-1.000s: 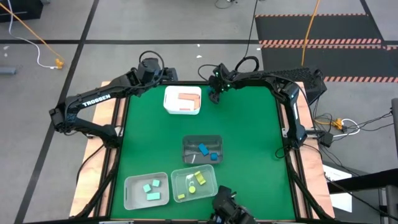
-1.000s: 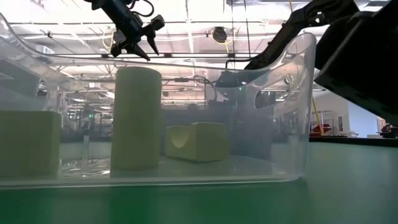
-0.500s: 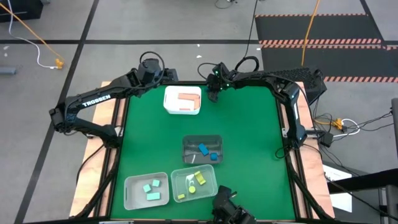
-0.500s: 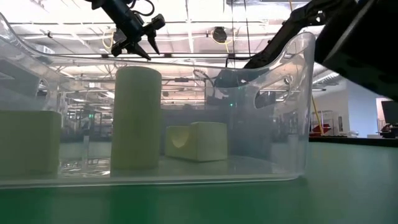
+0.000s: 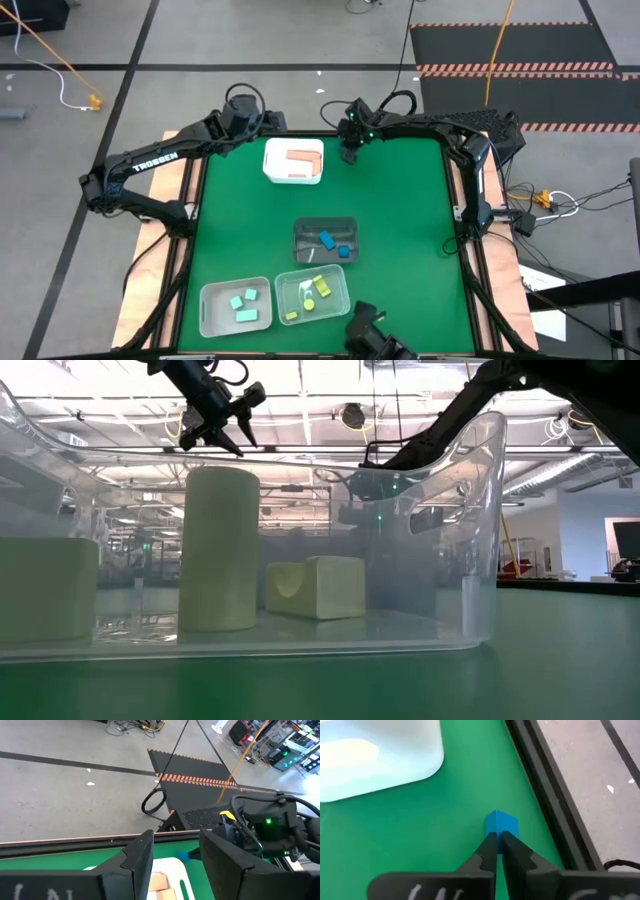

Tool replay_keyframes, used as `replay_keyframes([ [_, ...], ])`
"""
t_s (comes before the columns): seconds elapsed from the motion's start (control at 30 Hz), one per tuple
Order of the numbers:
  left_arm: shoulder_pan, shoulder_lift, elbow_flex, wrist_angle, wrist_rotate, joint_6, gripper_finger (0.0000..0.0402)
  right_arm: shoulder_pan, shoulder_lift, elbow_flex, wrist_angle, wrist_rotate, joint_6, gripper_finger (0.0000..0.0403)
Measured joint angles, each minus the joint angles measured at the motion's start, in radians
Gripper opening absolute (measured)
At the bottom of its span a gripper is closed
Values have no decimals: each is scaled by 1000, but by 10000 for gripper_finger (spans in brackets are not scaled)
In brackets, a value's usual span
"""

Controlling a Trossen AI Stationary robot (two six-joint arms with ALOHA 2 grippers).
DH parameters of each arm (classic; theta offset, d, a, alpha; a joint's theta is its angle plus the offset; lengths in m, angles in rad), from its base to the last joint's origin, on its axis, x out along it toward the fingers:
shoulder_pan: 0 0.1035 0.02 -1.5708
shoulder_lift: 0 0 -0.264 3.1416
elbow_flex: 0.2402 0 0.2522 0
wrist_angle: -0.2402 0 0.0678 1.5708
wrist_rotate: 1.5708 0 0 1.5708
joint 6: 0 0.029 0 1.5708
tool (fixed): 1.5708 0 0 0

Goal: Sort & place blocks by color
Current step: Put the blue block into the black bin

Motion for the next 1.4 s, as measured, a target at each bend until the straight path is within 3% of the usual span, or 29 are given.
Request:
replay_keyframes([
  [0.5, -21, 0, 0, -17, 9, 26, 159, 21, -44, 1, -170, -2, 31, 1],
  [0.83, -21, 0, 0, -53, 9, 26, 159, 24, -170, 0, -289, -9, 63, 1],
  [0.97, -21, 0, 0, -54, 9, 48, 159, 34, -231, 0, -308, -62, 109, 1],
  [1.4, -21, 0, 0, -145, 15, 61, 159, 150, -497, -43, -243, -151, 195, 0],
])
